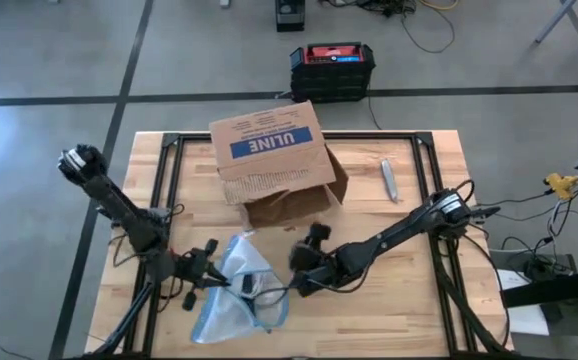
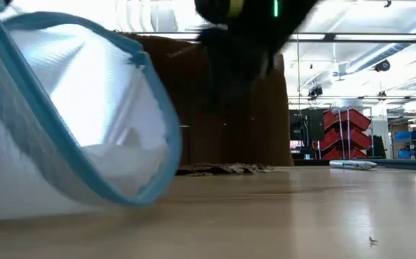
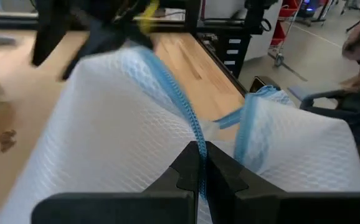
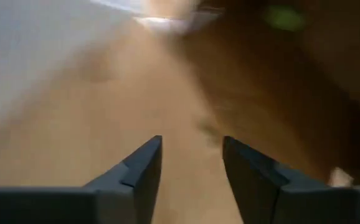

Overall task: Pack items into zip bag
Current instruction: Put the green charger adapter into the blue zip bag

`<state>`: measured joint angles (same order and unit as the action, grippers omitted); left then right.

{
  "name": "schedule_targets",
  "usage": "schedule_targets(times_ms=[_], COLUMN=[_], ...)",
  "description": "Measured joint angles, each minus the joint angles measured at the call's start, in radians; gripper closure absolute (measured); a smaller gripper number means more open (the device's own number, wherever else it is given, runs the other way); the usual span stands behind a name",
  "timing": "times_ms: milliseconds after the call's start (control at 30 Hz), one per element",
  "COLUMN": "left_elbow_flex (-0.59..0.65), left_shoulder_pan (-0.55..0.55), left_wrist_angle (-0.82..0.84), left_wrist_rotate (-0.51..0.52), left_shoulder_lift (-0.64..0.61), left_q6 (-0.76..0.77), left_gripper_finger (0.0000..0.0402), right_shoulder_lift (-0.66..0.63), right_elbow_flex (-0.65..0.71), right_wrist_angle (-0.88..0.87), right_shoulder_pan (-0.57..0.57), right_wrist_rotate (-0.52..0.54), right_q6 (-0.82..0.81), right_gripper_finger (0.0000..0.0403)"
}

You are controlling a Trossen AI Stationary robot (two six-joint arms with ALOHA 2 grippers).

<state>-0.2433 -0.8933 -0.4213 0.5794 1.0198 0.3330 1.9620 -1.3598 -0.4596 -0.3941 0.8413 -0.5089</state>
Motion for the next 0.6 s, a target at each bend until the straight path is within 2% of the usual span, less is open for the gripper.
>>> schedule_targets(times_ms=[100, 200, 233, 333, 400, 600], left_elbow_flex=[-0.005, -0.006, -0.006, -0.006, -0.006, -0.006], left_shoulder_pan=[-0.043, -0.051, -0.051, -0.052, -0.056, -0.056], left_wrist_angle=[0.126, 0.261, 0.302, 0.391, 0.419, 0.497], left_wrist_rotate=[0.07, 0.088, 0.088, 0.085, 0.085, 0.1], left_shoulder_lift=[-0.106, -0.208, -0.24, -0.328, -0.385, -0.529], left_q6=[0.021, 0.077, 0.09, 0.104, 0.103, 0.096], left_gripper_finger=[0.0401, 0.0401, 0.0401, 0.0401, 0.0401, 0.0401], right_shoulder_lift=[0.004, 0.004, 0.004, 0.004, 0.004, 0.005], right_elbow_flex=[0.106, 0.195, 0.224, 0.296, 0.329, 0.403], right_wrist_angle=[0.136, 0.365, 0.45, 0.688, 0.769, 0.803], right_shoulder_pan=[0.045, 0.116, 0.141, 0.221, 0.276, 0.387], right_wrist_rotate=[0.103, 0.089, 0.074, 0.004, -0.036, -0.153], right_q6=[-0.106, -0.083, -0.047, 0.054, 0.08, 0.104], right_gripper_finger=[0.0319, 0.0382, 0.0392, 0.0391, 0.0396, 0.0402])
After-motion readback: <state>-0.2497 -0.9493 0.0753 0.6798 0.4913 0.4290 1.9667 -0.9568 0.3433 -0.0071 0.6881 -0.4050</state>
